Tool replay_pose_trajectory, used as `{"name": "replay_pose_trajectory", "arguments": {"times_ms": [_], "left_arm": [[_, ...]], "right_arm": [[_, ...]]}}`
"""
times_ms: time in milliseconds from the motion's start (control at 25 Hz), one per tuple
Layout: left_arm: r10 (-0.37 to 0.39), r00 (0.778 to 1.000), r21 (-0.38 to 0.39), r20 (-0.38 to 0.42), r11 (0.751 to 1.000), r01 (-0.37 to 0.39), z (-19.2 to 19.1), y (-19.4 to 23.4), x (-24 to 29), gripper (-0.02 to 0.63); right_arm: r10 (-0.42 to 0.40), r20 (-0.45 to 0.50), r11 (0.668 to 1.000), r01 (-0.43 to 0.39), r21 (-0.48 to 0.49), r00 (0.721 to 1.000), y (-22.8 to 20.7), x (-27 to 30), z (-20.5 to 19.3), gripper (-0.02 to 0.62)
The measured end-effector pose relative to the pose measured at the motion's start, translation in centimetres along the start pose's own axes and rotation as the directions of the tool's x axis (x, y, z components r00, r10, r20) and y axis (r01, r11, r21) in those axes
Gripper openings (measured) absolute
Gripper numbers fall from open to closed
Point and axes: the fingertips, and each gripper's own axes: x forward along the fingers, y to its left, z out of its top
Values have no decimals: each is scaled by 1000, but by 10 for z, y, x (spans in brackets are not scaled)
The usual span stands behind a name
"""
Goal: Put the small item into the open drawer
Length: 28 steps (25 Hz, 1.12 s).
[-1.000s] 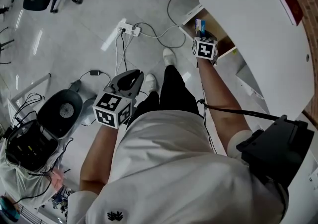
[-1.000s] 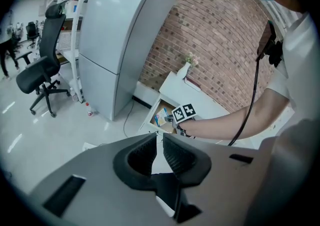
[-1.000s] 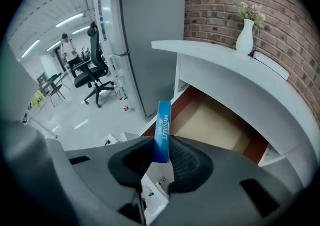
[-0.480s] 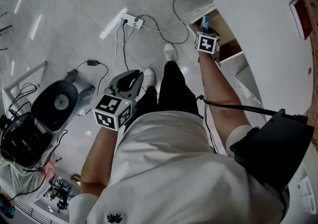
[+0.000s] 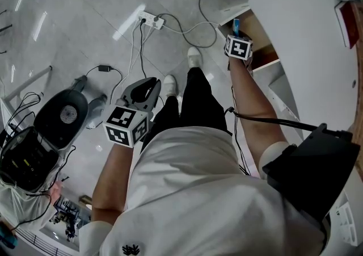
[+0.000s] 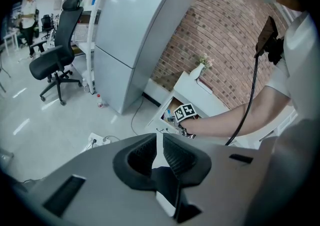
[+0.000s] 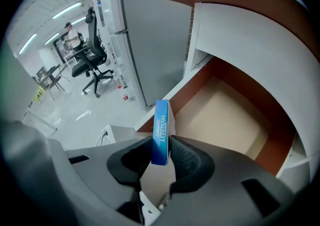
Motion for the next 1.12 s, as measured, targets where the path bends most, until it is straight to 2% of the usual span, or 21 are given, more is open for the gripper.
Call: {"name": "replay_pose_trajectory", "arguments": {"times_ms": [280,680,1120], "left_arm": [[4,1000,-1,-1,1000,-4,-3,-4,9,54],[-2,1000,3,-7,1000,2,-5,-9,13,54],[-6,1000,7,-1,1000,6,-5,-11,15,54]], "right_arm": [[47,-22,999,-47,2,999,-3,6,-14,137],[67,-7,998,-67,16,998,-3,5,-8,129],[95,-23,995,-95,2,995,5,8,-10,164]]}}
